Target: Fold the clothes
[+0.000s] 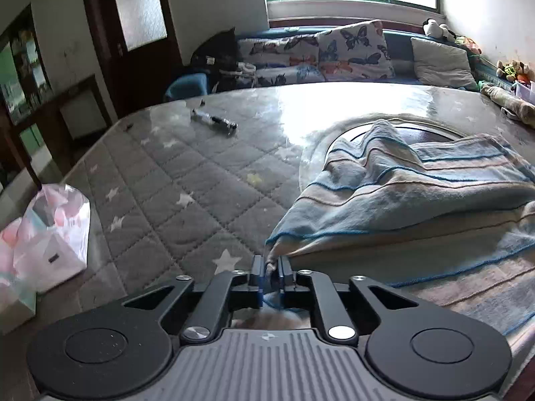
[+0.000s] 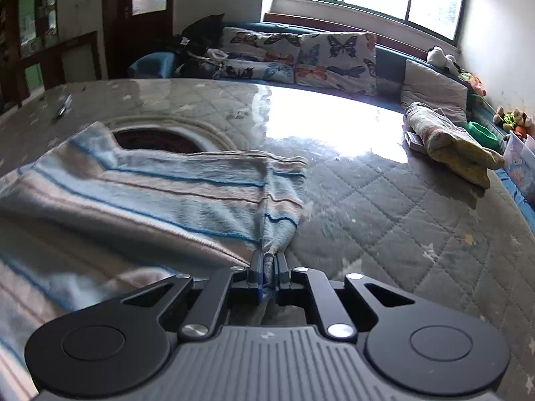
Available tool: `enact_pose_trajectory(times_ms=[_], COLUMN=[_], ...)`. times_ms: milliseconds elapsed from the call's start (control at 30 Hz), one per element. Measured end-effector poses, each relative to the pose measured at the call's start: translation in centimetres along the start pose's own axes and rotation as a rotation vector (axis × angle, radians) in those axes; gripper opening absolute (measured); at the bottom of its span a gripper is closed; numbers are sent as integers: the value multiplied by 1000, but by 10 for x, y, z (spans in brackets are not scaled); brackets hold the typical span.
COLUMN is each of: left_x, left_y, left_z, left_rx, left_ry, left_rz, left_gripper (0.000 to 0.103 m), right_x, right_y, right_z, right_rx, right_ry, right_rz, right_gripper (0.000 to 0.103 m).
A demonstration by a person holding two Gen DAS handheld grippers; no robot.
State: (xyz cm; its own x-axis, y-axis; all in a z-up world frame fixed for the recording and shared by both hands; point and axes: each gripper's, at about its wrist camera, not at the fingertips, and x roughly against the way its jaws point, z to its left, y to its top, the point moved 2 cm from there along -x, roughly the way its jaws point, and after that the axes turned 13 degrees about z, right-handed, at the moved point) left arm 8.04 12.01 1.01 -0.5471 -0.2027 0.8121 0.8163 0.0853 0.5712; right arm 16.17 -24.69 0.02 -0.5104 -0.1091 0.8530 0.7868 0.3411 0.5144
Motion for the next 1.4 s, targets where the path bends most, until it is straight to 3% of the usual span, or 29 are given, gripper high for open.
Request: enact_pose_trajectory(times_ms=[133, 467, 500, 533, 600, 867, 1000, 1133, 1233, 1400], left_x=[5, -23, -29, -35, -45, -73, -83, -82, -77, -73], left_y=[4, 69, 74, 79, 86, 101, 99, 99, 103, 111], left_z=[5, -24, -28, -32, -40, -56, -63, -62, -58, -47], left_rx=[19, -38, -51, -71, -92, -130, -173, -177, -166, -122], left_ry=[-25, -92, -99, -110, -113, -155, -155, -168, -114, -34], left_rz=[9, -1, 6, 9, 10, 33, 56, 33, -13, -59], left_gripper=[18, 18, 21, 32, 44, 48, 42, 13, 8, 7], right_x=[7, 2, -1, -4, -10, -35, -45, -50, -53, -58], right_y=[1, 32, 35, 39, 46, 64, 67, 71, 74, 81], right_z=[-4, -15, -16, -17, -18, -19, -21, -21, -21, -23], right_rx=[13, -15, -19, -22, -27, -21, -34, -28, -17, -33], right_ry=[16, 44, 46, 48, 56, 51, 59, 59, 54, 44], right_rz=[1, -33, -31, -29, -24, 1, 16, 19, 19, 8], right_gripper=[10, 15, 15, 16, 19, 32, 32, 33, 33, 33])
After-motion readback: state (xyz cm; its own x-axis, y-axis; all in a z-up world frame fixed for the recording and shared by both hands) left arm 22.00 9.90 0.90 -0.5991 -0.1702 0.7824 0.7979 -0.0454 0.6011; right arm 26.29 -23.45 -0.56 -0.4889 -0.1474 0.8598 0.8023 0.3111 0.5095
